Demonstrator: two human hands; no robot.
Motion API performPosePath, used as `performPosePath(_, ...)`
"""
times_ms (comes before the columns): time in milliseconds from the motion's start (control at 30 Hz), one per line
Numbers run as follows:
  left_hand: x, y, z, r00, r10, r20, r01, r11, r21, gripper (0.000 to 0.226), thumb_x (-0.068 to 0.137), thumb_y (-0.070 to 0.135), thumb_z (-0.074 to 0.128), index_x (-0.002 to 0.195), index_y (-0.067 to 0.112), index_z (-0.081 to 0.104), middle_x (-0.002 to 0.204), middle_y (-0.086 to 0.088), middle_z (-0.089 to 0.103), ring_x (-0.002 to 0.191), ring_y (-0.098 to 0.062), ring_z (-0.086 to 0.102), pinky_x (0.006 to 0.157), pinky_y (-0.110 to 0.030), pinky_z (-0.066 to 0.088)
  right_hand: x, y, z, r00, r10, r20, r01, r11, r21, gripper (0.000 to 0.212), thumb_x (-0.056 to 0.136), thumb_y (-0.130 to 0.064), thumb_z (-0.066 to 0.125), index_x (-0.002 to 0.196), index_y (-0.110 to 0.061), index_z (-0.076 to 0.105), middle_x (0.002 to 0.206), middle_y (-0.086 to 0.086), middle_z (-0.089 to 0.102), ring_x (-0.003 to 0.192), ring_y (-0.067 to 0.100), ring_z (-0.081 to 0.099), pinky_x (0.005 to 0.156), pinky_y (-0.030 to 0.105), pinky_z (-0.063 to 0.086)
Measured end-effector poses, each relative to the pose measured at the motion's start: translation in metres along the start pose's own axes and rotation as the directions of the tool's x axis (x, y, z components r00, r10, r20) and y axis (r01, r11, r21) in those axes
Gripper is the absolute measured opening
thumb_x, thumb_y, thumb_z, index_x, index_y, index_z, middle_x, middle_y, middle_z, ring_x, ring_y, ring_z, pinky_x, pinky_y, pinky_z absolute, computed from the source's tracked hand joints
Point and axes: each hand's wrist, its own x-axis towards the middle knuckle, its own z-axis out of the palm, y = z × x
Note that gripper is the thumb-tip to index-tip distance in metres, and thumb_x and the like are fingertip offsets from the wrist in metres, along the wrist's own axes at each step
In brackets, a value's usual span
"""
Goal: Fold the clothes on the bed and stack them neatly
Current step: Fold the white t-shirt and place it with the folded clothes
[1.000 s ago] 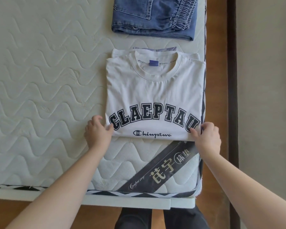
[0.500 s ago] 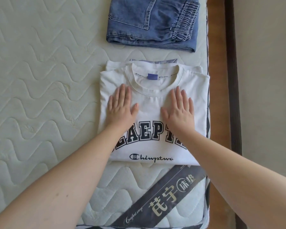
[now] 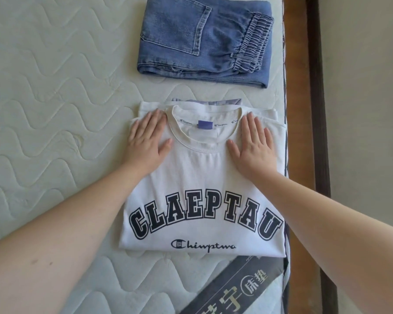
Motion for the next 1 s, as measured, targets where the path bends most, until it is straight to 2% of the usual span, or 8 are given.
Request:
performPosePath(133,0.0,-0.001,0.007,0.998,-0.002,-0.068,-0.005,0.994,-0.106,0.08,0.092,0.052,0.037,0.154,0.003,0.024,0.16,-0.015,0.026,0.147,-0.031,0.026,0.121,-0.045,0.017,0.002,0.002,0.005,1.0,0.025,0.001,-0.025,0.999,-0.045,0.076,0.096,-0.063,0.012,0.157,-0.02,0.0,0.165,-0.004,-0.001,0.151,0.014,-0.007,0.122,0.045,-0.006)
performPosePath(267,0.002,-0.002,0.008,1.0,-0.021,0.011,0.021,1.0,0.004,0.078,0.093,0.058,0.021,0.157,0.013,0.018,0.164,-0.008,0.015,0.151,-0.026,0.014,0.123,-0.043,0.011,0.003,0.001,0.004,0.999,0.037,-0.003,-0.037,0.997,-0.071,0.077,0.094,-0.066,0.013,0.157,-0.024,0.001,0.165,-0.004,0.0,0.152,0.016,-0.005,0.121,0.052,-0.002)
performPosePath(400,0.005,-0.005,0.008,0.996,-0.052,0.079,0.05,0.998,0.025,0.081,0.089,0.064,0.011,0.158,0.022,0.006,0.166,-0.003,-0.001,0.153,-0.024,-0.001,0.122,-0.041,0.001,0.004,0.01,0.001,0.993,0.12,-0.018,-0.12,0.993,0.014,0.082,0.091,-0.072,0.022,0.157,-0.028,0.002,0.165,-0.002,-0.001,0.152,0.016,-0.006,0.122,0.048,-0.001)
performPosePath(567,0.006,0.001,0.005,0.987,-0.12,0.111,0.107,0.988,0.114,0.074,0.095,0.061,0.018,0.158,0.026,-0.002,0.166,0.001,-0.009,0.152,-0.02,-0.008,0.122,-0.042,-0.005,0.002,0.027,-0.01,0.991,0.129,0.047,-0.129,0.992,-0.006,0.085,0.093,-0.071,0.02,0.157,-0.02,-0.003,0.165,-0.001,-0.011,0.15,0.011,-0.014,0.123,0.039,-0.003)
performPosePath(633,-0.005,0.017,-0.003,0.993,-0.12,0.008,0.118,0.983,0.144,0.071,0.1,0.052,0.026,0.158,0.02,0.001,0.166,-0.004,-0.003,0.153,-0.021,-0.002,0.123,-0.045,-0.002,-0.007,0.019,-0.016,0.987,0.16,0.028,-0.159,0.987,-0.028,0.08,0.097,-0.065,0.017,0.157,-0.017,-0.003,0.165,0.001,-0.01,0.15,0.013,-0.013,0.123,0.037,-0.005)
performPosePath(733,-0.043,0.061,-0.002,0.985,-0.107,-0.132,0.109,0.994,0.011,0.067,0.1,0.04,0.03,0.157,0.011,0.014,0.164,-0.008,0.014,0.152,-0.022,0.013,0.122,-0.045,0.011,-0.045,-0.02,-0.01,0.992,0.107,-0.069,-0.104,0.994,0.042,0.069,0.101,-0.052,0.018,0.157,-0.014,0.002,0.165,0.002,-0.003,0.151,0.015,-0.006,0.122,0.034,-0.005)
performPosePath(867,-0.11,0.103,0.022,0.985,-0.127,-0.12,0.119,0.99,-0.071,0.06,0.1,0.03,0.031,0.155,0.008,0.024,0.161,-0.011,0.024,0.149,-0.025,0.023,0.12,-0.046,0.023,-0.116,-0.067,0.019,0.997,0.075,-0.023,-0.071,0.989,0.131,0.064,0.103,-0.041,0.03,0.157,-0.014,0.011,0.165,0.002,0.006,0.152,0.015,0.001,0.122,0.032,-0.004)
performPosePath(1000,-0.154,0.092,0.038,0.992,-0.092,-0.088,0.092,0.996,-0.009,0.061,0.1,0.036,0.033,0.154,0.007,0.028,0.16,-0.013,0.028,0.148,-0.026,0.026,0.118,-0.047,0.026,-0.16,-0.058,0.039,0.999,0.012,0.039,-0.013,0.999,0.038,0.067,0.102,-0.052,0.026,0.158,-0.017,0.012,0.164,0.0,0.008,0.151,0.014,0.0,0.123,0.034,-0.003)
